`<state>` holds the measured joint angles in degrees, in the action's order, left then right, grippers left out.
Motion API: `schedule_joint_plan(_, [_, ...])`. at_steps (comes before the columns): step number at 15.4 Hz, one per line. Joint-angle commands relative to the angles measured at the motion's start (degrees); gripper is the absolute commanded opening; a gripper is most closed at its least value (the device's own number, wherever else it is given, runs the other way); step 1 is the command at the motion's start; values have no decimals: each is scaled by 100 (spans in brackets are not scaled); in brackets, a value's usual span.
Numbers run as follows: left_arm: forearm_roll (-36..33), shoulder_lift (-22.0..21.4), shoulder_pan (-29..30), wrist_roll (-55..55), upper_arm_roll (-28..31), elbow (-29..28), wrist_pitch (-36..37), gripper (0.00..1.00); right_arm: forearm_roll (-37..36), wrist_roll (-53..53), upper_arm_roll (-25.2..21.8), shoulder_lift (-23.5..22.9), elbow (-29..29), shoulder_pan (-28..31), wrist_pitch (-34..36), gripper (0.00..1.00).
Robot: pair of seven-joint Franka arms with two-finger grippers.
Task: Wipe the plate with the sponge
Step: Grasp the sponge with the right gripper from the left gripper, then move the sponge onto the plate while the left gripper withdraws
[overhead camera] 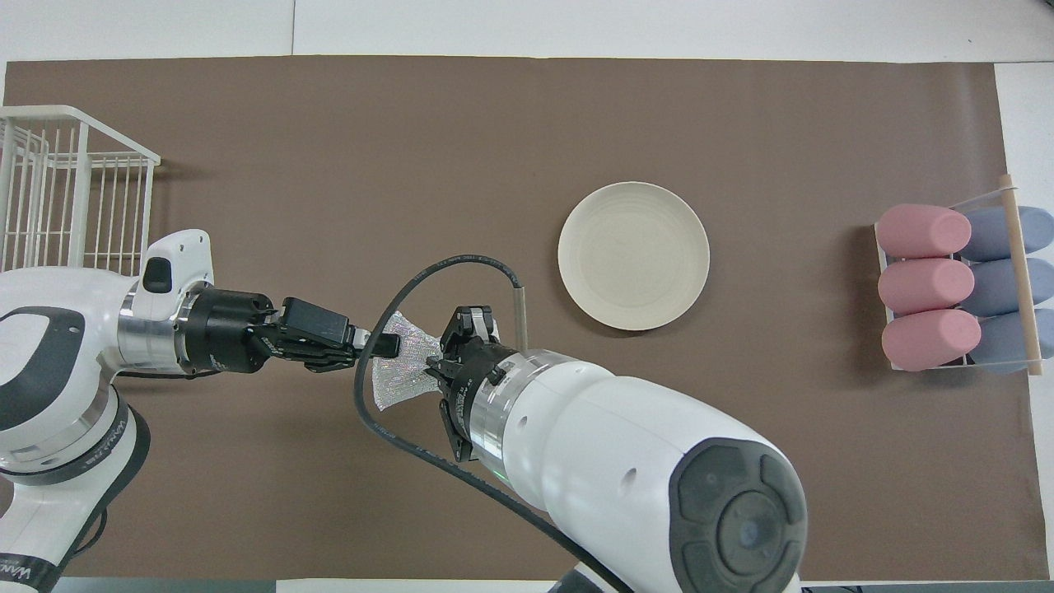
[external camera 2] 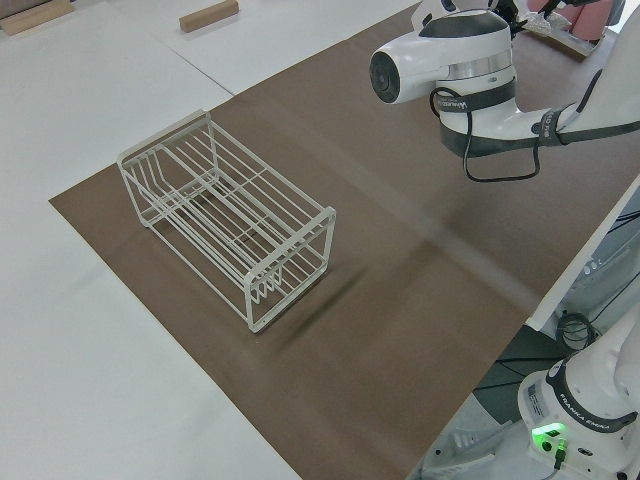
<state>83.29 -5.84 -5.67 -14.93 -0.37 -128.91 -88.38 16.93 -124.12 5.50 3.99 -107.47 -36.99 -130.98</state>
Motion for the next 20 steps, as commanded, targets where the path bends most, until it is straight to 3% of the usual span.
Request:
schedule_joint_plan(1, [-373, -207, 14, 51, -7, 6, 84, 99, 152, 300, 13, 14, -99, 51, -182, 0])
schedule_joint_plan(5, [-472, -242, 22, 131, -7, 7, 93, 100, 144, 668, 4, 23, -142, 103, -103, 0])
schedule_joint_plan(9, [-498, -242, 22, 157, -7, 7, 41, 100, 74, 2469, -5, 137, -388, 752, 703, 0])
schedule_joint_plan(11, [-707, -233, 40, 140, -7, 15, -3, 100, 56, 3101, -5, 94, -625, 1034, 750, 0])
schedule_joint_plan(14, [-1409, -198, 101, 157, 2, 199, -213, 100, 56, 4121, -5, -240, -994, 1395, 453, 0])
schedule_joint_plan(20, [-3509, -198, 119, 412, -7, 402, -1127, 100, 56, 5509, -5, -785, -1794, 1930, -1004, 0])
